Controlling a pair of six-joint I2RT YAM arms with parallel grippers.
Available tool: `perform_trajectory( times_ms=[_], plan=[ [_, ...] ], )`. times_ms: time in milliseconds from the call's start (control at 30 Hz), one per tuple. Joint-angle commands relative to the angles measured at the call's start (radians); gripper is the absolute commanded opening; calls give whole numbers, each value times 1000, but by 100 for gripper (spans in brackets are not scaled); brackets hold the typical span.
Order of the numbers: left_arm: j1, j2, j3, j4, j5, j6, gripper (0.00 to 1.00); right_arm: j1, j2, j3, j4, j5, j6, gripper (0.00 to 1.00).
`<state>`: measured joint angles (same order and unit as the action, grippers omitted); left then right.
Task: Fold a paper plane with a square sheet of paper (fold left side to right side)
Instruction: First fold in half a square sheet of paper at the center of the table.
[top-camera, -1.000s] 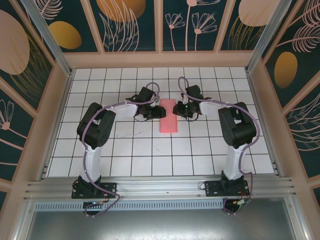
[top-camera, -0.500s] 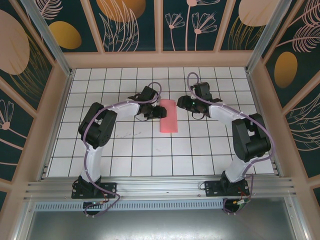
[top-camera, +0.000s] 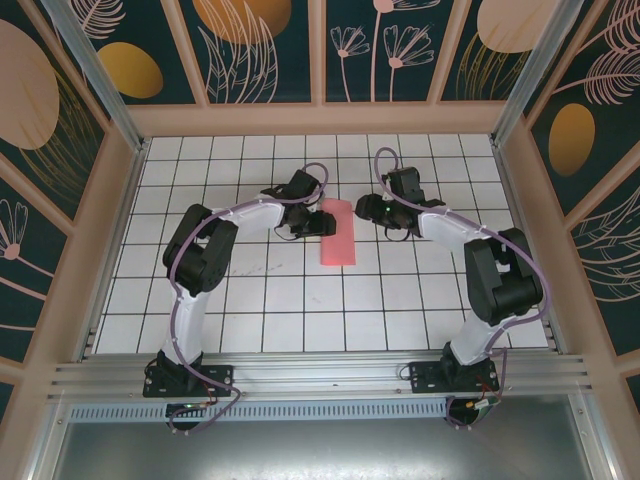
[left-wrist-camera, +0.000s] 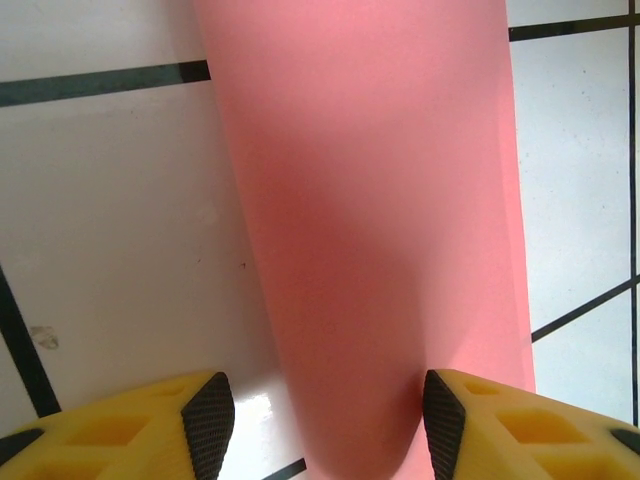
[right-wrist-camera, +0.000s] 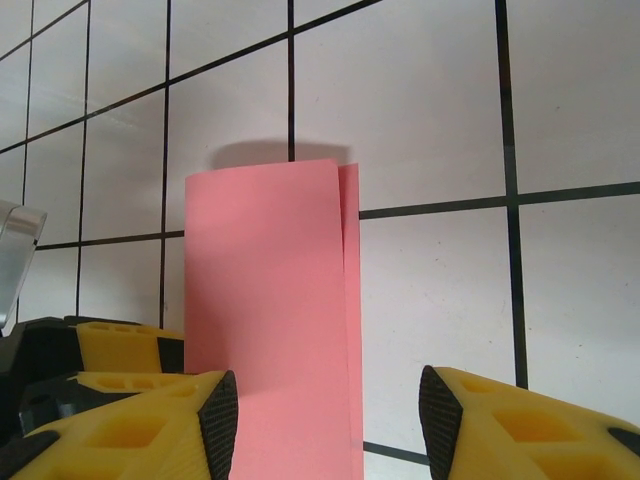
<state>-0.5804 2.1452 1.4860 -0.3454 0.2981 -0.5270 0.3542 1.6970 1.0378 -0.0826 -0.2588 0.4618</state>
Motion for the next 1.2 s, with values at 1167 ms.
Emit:
perform_trajectory(
  times_ms=[1167],
  plan=[
    [-45,178,70,-94,-52,16,61,-2,-50,-46,49,-56,45,53]
  ],
)
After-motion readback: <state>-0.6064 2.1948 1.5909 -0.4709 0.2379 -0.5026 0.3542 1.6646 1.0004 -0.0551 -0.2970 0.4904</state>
